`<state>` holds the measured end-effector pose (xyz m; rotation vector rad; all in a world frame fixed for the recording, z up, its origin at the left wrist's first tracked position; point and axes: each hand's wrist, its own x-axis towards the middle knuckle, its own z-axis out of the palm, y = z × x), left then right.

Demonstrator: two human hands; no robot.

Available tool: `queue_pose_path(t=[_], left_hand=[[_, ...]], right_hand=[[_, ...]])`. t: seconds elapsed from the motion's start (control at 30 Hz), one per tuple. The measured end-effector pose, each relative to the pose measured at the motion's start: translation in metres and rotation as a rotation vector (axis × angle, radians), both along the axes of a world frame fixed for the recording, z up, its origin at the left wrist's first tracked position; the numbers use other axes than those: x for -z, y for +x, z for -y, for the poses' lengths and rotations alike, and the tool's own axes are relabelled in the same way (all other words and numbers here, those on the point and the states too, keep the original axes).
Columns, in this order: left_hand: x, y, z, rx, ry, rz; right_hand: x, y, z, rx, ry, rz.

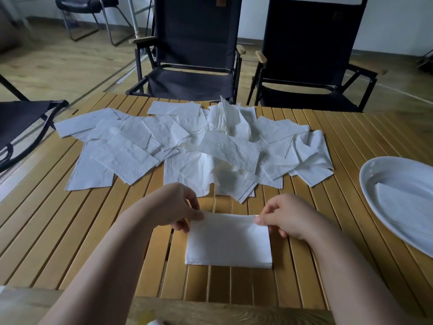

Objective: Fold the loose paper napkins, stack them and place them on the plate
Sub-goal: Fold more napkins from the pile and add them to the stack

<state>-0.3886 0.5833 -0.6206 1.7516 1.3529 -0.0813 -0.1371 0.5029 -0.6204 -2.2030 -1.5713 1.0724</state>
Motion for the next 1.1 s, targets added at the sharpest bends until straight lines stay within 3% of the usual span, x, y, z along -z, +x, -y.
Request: queue_pose_path(t=[0.17, 0.37, 0.53, 0.63, 0.83, 1.1], left_hand=[[-0.001, 0.008, 0.000, 0.063, 0.038, -0.172], [0.002, 0.004, -0.004, 0.038, 0.068, -0.169], [0.008, -0.005, -0.012, -0.158, 0.361, -0.072], [0.015, -0.009, -0.017, -0.217, 0.478, -0.044], [0.021, -0.017, -0.022, -0.237, 0.477, 0.013], [0.014, -0.023, -0.016, -0.077, 0.446, -0.003]], right_hand=[[0.003, -0.002, -0.001, 0.008, -0.022, 0.056], [0.006, -0.003, -0.004, 0.039, -0.002, 0.133], [0.012, -0.024, -0.016, 0.169, 0.350, 0.082], [0.022, -0.046, -0.024, 0.104, 0.512, 0.074], [0.041, -0.079, -0.040, 0.063, 0.603, 0.131], [0.048, -0.099, -0.050, 0.127, 0.728, 0.123]])
